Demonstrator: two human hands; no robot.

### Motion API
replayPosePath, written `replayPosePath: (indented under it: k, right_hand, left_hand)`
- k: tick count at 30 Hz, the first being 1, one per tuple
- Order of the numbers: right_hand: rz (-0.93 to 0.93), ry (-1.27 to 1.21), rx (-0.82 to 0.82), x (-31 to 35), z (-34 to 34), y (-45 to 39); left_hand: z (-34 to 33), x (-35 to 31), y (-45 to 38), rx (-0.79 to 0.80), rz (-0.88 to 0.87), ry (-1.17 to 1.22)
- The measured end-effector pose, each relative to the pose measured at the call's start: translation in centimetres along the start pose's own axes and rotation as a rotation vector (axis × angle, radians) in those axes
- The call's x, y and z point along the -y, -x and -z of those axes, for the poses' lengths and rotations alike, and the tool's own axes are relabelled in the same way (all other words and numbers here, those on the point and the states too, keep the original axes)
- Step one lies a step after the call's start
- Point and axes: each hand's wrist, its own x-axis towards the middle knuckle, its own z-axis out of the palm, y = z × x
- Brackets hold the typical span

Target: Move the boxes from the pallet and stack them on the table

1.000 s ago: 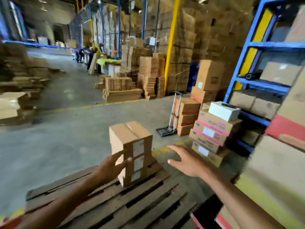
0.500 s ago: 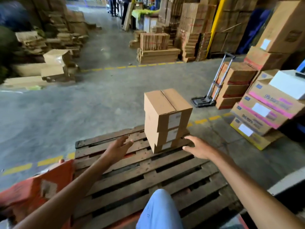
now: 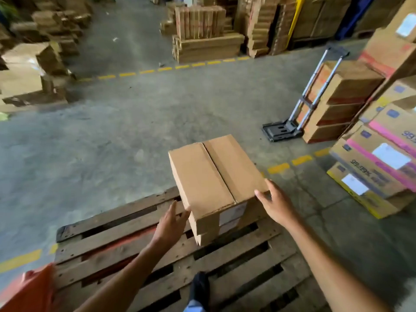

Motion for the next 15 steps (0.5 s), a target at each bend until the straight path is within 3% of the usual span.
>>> replayPosePath:
  k: [7,11,15]
  right_hand:
    - [-0.257,-0.235,-0.039,-3.3,-3.8,-10.4]
    - [-0.178,-0.436,-0.148,-2.3,-4.4,-8.6]
    - [-0.066,-0.644,-0.254,2.9,-2.1,-2.8]
  left_hand:
    - [-3.9,1.4,-9.1,0.122,0.137,0.373]
    - [-3.2,1.7,-9.1,0.05,0.151,0.662]
    - [1.1,1.2,-4.8,0.045,0.025,0.807]
